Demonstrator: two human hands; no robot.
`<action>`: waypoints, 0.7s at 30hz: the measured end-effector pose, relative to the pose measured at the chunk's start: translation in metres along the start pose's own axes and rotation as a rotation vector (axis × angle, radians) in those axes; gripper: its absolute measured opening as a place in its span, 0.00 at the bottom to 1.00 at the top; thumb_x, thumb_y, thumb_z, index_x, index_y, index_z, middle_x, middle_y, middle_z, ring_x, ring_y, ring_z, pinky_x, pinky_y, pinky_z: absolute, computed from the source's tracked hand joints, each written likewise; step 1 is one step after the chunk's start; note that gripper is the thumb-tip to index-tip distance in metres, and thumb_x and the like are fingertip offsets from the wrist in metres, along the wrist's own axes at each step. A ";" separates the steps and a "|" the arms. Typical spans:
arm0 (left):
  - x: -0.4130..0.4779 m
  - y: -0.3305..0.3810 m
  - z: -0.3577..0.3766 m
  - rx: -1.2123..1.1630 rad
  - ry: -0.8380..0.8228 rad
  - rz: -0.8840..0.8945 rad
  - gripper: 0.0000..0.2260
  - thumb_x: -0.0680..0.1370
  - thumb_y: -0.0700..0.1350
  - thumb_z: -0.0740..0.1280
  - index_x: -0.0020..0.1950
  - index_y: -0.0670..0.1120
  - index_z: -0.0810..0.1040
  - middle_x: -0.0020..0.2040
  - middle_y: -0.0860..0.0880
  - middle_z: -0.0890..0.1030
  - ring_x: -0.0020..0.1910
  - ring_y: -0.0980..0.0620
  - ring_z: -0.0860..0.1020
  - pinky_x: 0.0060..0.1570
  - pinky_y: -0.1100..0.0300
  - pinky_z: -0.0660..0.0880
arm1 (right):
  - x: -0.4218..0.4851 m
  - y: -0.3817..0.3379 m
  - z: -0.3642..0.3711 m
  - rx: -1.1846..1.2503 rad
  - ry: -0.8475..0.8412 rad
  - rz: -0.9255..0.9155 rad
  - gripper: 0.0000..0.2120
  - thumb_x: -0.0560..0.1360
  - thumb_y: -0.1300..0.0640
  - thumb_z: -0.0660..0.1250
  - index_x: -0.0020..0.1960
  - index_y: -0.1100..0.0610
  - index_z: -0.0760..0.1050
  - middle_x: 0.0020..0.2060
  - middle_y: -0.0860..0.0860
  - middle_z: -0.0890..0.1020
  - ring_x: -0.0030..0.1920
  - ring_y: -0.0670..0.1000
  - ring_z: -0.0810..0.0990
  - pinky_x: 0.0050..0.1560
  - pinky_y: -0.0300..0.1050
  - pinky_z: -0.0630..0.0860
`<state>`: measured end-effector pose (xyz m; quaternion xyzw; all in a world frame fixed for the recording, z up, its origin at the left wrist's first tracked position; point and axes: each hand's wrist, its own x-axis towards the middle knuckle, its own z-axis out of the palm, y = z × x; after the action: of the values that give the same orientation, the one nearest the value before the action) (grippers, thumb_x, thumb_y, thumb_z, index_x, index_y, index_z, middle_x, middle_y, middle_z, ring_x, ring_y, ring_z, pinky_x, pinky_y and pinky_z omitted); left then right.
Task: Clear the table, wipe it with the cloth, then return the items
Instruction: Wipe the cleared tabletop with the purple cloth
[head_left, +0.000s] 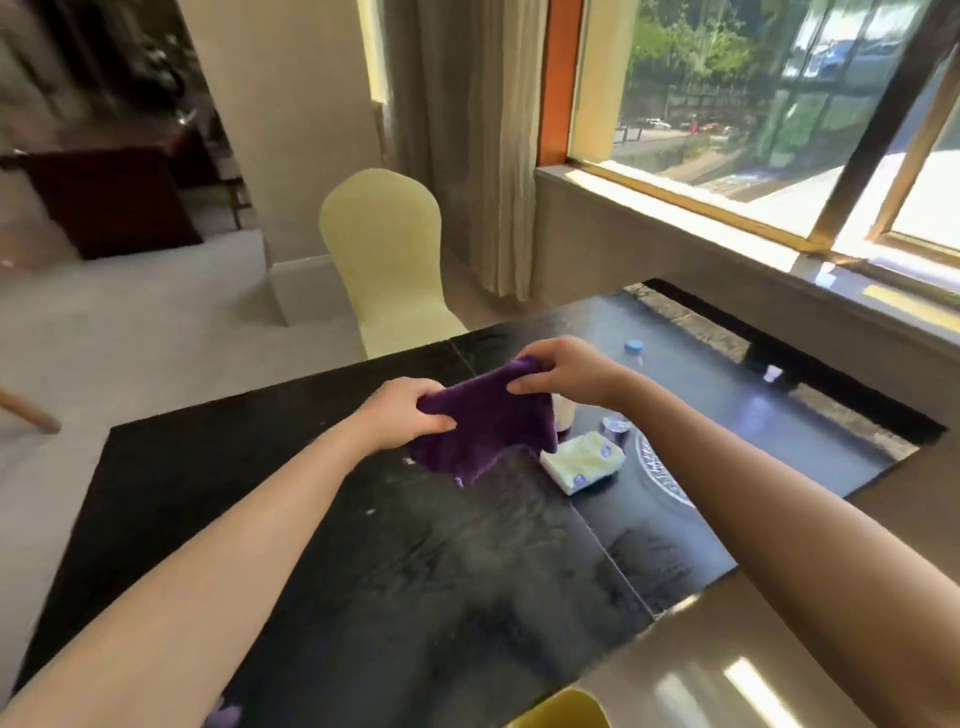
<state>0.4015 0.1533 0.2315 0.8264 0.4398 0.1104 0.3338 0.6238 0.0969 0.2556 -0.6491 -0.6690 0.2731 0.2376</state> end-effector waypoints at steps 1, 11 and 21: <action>-0.013 -0.011 -0.012 0.002 0.016 -0.020 0.07 0.72 0.46 0.71 0.49 0.48 0.81 0.41 0.52 0.81 0.43 0.52 0.79 0.42 0.58 0.74 | 0.007 -0.011 0.011 0.020 -0.011 -0.022 0.05 0.72 0.54 0.71 0.47 0.54 0.78 0.36 0.46 0.80 0.37 0.43 0.76 0.36 0.29 0.70; -0.158 -0.148 -0.108 0.000 0.217 -0.252 0.14 0.73 0.45 0.71 0.58 0.48 0.79 0.47 0.52 0.79 0.46 0.54 0.78 0.38 0.67 0.70 | 0.066 -0.138 0.164 0.220 -0.212 -0.158 0.08 0.71 0.59 0.72 0.49 0.59 0.79 0.38 0.51 0.82 0.37 0.44 0.81 0.42 0.37 0.78; -0.255 -0.282 -0.134 0.032 0.232 -0.382 0.18 0.73 0.43 0.71 0.62 0.45 0.77 0.57 0.45 0.81 0.55 0.47 0.78 0.55 0.55 0.75 | 0.076 -0.209 0.320 0.235 -0.277 -0.084 0.12 0.72 0.58 0.72 0.54 0.60 0.80 0.45 0.57 0.84 0.44 0.52 0.83 0.47 0.42 0.80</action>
<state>0.0034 0.1201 0.1780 0.7152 0.6254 0.1324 0.2825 0.2509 0.1526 0.1575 -0.5447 -0.6854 0.4259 0.2285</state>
